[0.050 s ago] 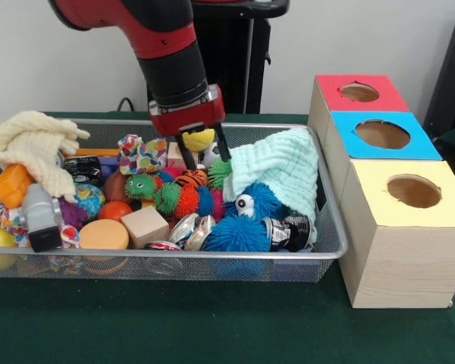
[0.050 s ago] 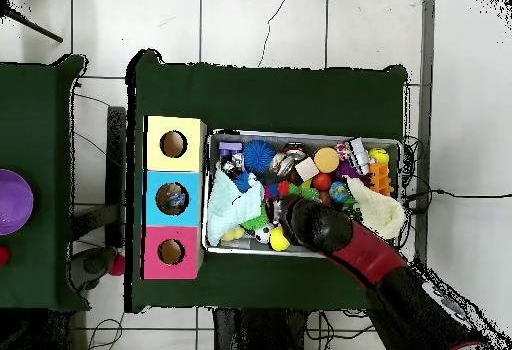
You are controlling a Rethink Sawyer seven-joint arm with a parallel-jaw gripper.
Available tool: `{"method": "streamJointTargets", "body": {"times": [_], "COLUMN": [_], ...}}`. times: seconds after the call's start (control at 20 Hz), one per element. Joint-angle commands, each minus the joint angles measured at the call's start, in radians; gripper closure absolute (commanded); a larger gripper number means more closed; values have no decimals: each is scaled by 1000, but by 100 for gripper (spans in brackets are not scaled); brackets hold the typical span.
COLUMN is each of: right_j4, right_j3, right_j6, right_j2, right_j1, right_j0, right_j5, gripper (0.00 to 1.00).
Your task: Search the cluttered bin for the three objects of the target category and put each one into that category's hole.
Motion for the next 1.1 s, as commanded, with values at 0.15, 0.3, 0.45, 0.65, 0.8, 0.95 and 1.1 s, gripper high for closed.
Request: {"method": "streamJointTargets", "body": {"times": [0.15, 0.3, 0.45, 0.65, 0.8, 0.95, 1.1], "right_j4": [172, 181, 42, -109, -179, -222, -270], "right_j3": [121, 132, 51, -46, -111, -137, -156], "right_j6": [334, 318, 219, 117, 60, 57, 53], "right_j2": [152, 151, 62, -32, -134, -159, -179], "right_j1": [27, 32, 68, 106, 116, 129, 128], "right_j0": [-17, -13, 32, 86, 164, 177, 197], "right_j5": [56, 10, -181, -289, -258, -268, -261], "gripper": [0, 0, 0, 0, 0, 0, 0]}}
